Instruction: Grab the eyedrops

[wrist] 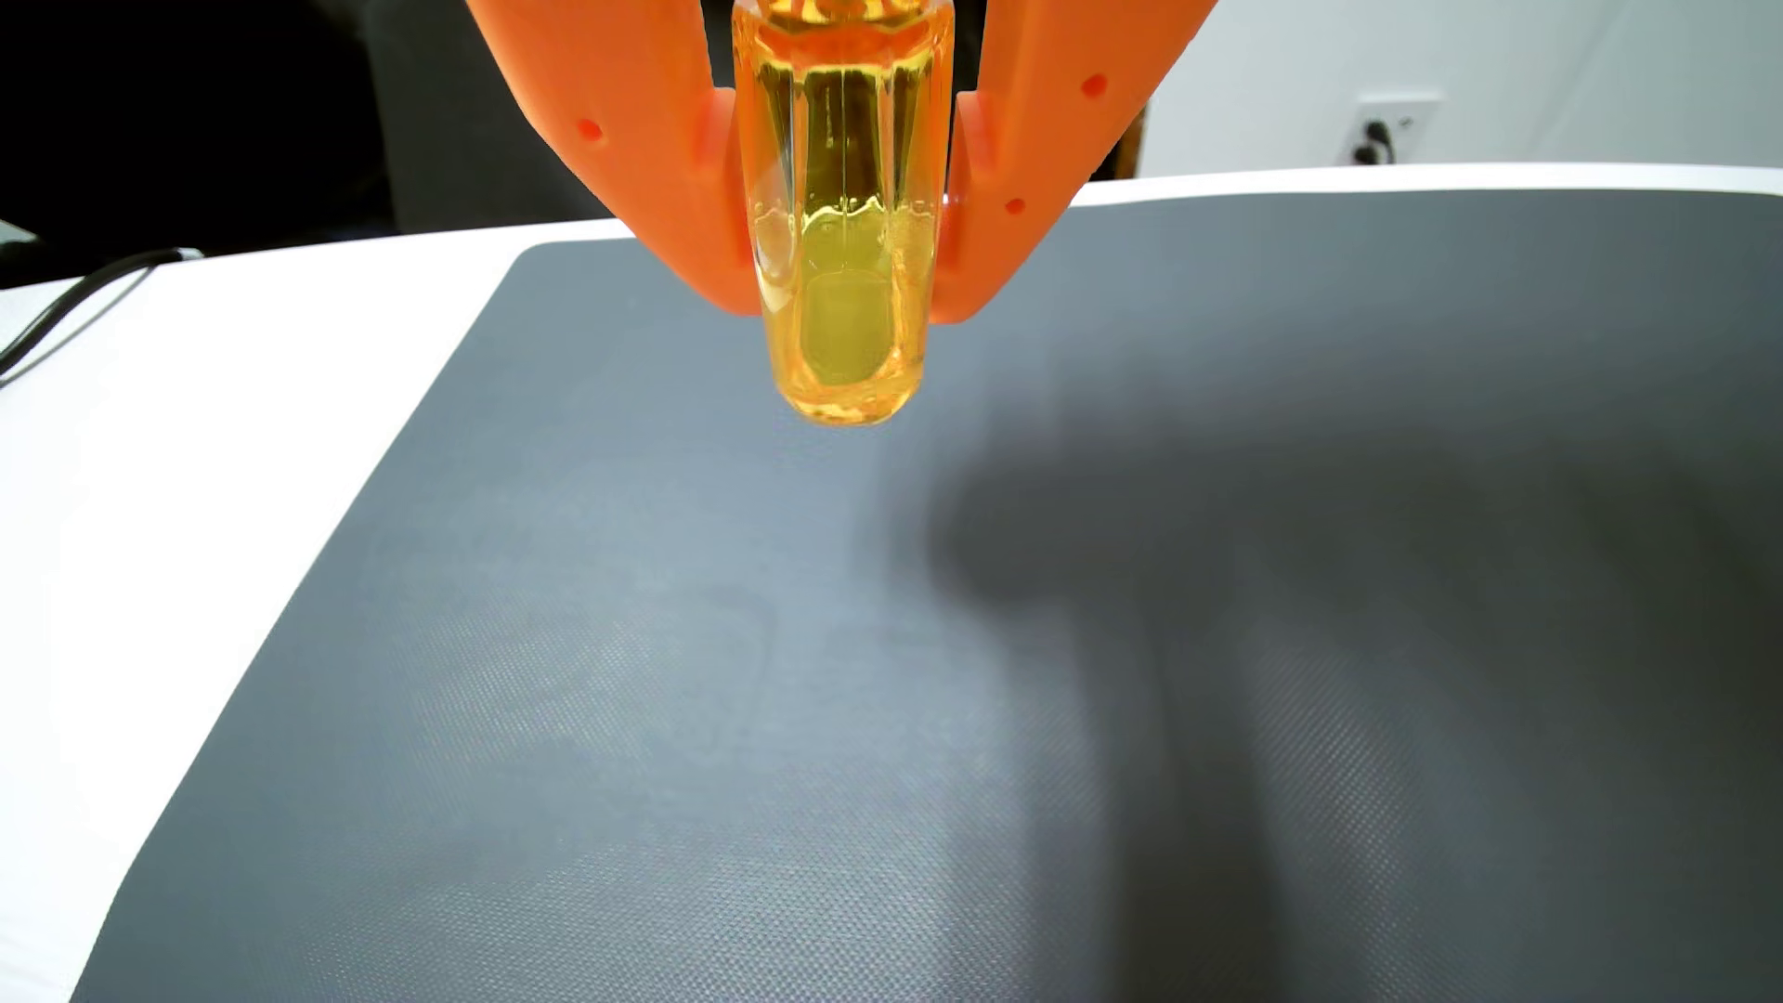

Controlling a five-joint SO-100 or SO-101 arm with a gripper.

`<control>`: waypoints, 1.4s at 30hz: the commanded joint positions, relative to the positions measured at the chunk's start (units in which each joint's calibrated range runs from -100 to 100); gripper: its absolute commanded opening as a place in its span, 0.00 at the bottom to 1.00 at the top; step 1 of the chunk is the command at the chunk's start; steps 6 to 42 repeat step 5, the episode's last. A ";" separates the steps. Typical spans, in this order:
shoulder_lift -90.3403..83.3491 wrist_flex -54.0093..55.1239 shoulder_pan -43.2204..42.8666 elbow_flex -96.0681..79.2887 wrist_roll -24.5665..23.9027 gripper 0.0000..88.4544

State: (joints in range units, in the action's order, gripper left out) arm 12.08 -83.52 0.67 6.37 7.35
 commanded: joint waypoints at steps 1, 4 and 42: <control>-3.12 0.57 -0.18 2.59 -0.15 0.01; -2.87 0.57 -0.18 2.59 -0.15 0.01; -2.78 0.57 -0.18 2.59 -0.15 0.01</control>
